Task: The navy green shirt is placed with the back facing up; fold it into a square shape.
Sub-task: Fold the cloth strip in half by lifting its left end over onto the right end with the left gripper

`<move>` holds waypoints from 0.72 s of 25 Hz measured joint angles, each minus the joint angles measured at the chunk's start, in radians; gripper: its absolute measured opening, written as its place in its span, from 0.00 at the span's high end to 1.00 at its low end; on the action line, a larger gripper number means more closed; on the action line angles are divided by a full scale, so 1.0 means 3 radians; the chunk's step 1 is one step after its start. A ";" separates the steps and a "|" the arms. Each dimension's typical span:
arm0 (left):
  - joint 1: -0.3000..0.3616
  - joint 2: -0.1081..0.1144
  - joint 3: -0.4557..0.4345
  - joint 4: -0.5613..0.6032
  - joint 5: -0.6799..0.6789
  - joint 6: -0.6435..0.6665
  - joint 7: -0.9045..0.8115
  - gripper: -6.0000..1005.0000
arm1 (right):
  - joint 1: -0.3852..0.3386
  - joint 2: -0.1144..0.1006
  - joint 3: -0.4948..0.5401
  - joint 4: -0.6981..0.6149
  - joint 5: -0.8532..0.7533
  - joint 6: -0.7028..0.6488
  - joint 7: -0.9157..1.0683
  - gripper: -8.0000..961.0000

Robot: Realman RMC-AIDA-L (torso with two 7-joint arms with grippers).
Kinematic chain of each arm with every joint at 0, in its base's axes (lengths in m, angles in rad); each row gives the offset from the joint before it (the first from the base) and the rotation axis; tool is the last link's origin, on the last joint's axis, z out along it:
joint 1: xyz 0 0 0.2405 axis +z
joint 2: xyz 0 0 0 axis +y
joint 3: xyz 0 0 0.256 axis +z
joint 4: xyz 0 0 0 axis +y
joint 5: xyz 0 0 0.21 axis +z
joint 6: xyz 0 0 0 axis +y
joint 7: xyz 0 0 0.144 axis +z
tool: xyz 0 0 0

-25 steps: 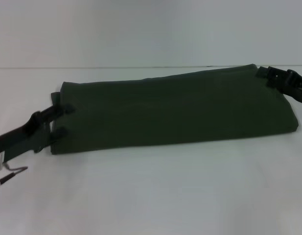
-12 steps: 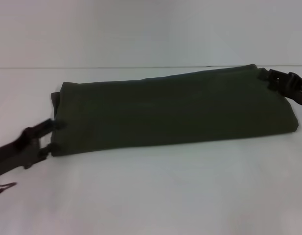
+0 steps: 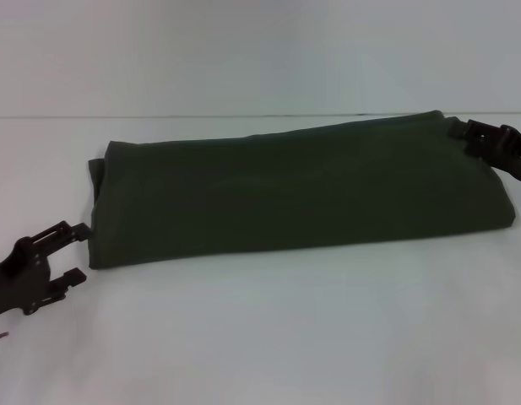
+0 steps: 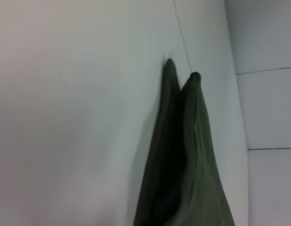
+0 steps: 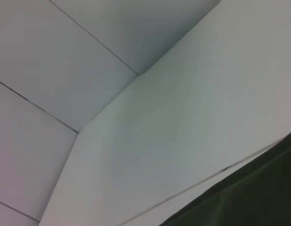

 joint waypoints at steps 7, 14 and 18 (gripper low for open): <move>-0.0055 0.0018 0.0015 -0.0158 0.0005 -0.0163 -0.0022 0.15 | 0.0007 0.0007 0.0000 0.0001 -0.0002 0.0002 0.0000 0.37; -0.0076 0.0019 0.0029 -0.0190 0.0005 -0.0230 -0.0069 0.15 | 0.0001 0.0022 0.0010 0.0001 0.0000 0.0063 0.0000 0.37; -0.0115 0.0019 0.0038 -0.0275 0.0005 -0.0302 -0.0073 0.15 | -0.0002 0.0023 0.0010 0.0005 0.0000 0.0080 0.0000 0.37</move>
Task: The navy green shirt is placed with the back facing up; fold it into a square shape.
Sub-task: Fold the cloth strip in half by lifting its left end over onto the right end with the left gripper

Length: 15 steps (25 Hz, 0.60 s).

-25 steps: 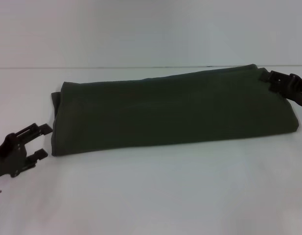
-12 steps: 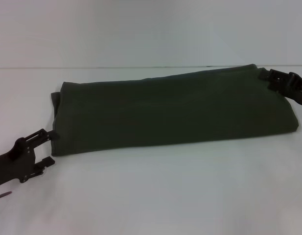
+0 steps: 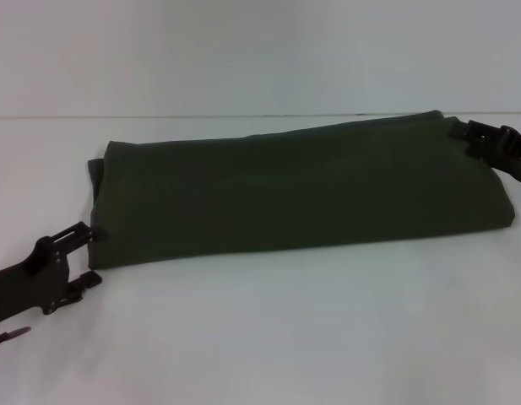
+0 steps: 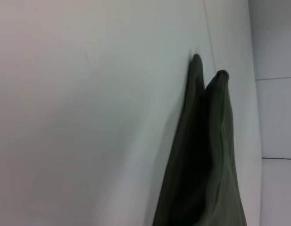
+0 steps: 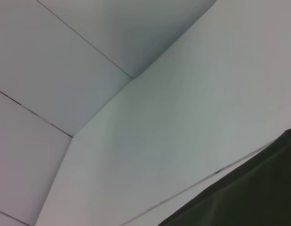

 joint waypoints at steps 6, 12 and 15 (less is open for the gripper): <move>-0.0045 0.0004 0.0005 -0.0074 0.0000 -0.0068 0.0001 0.15 | -0.0004 0.0000 0.0000 0.0000 0.0000 0.0006 0.0000 0.37; -0.0178 0.0023 0.0057 -0.0201 -0.0004 -0.0238 0.0023 0.15 | -0.0015 0.0000 0.0012 0.0001 0.0000 0.0010 0.0000 0.37; -0.0233 0.0026 0.0090 -0.0238 -0.0015 -0.0326 0.0041 0.16 | -0.0016 0.0000 0.0020 0.0001 0.0000 0.0011 0.0000 0.37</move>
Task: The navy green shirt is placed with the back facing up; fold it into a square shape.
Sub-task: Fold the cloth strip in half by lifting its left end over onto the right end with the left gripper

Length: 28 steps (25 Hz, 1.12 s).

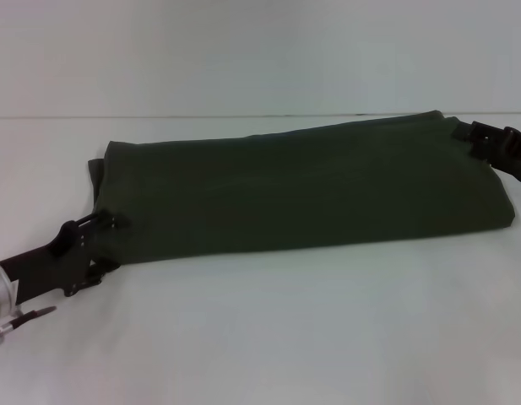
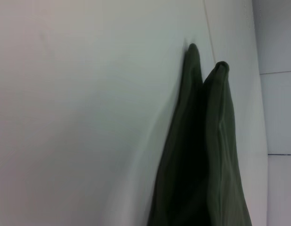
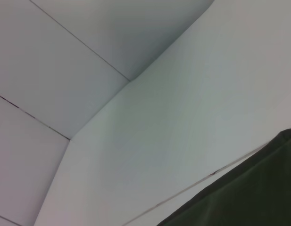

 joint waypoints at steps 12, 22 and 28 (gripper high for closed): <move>0.0055 -0.0057 -0.0026 -0.0030 -0.0374 0.0207 0.0577 0.16 | 0.0000 -0.0002 0.0055 0.0040 -0.0001 0.0008 -0.0043 0.37; -0.0050 -0.0054 0.0008 -0.0105 -0.0079 0.0084 0.0346 0.16 | 0.0000 -0.0017 0.0063 0.0053 -0.0002 0.0025 -0.0046 0.37; -0.0176 -0.0057 -0.0027 -0.0117 -0.0110 -0.0281 0.0386 0.16 | -0.0010 -0.0016 0.0063 0.0056 -0.0001 0.0027 -0.0046 0.37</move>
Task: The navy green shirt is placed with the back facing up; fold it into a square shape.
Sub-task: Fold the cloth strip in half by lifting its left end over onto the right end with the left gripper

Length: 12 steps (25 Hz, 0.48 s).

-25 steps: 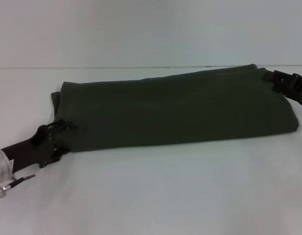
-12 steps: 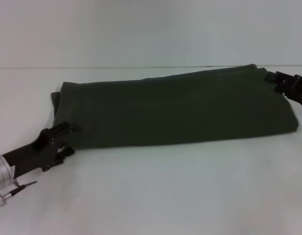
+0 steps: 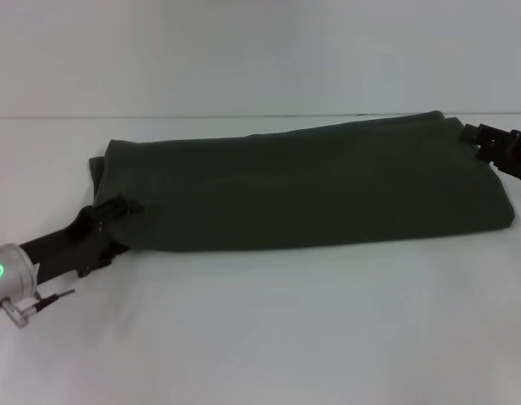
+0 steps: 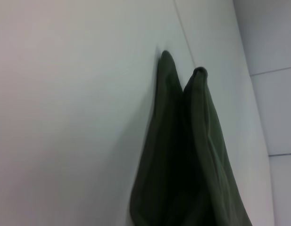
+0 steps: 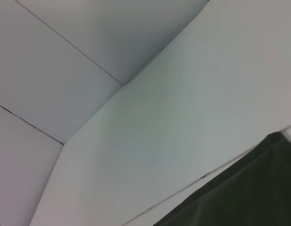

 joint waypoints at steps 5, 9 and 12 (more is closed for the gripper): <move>-0.0060 -0.0015 -0.0013 -0.0029 -0.0016 -0.0110 0.0102 0.16 | 0.0000 0.0003 -0.0001 0.0000 0.0001 -0.0002 0.0000 0.37; -0.0029 -0.0041 -0.0052 -0.0008 -0.0233 0.0013 0.0340 0.16 | 0.0000 0.0007 0.0001 0.0000 0.0001 -0.0013 0.0001 0.37; 0.0046 -0.0042 -0.0054 0.0031 -0.0408 0.0177 0.0438 0.16 | -0.0001 0.0004 0.0008 0.0000 0.0001 -0.0026 0.0007 0.37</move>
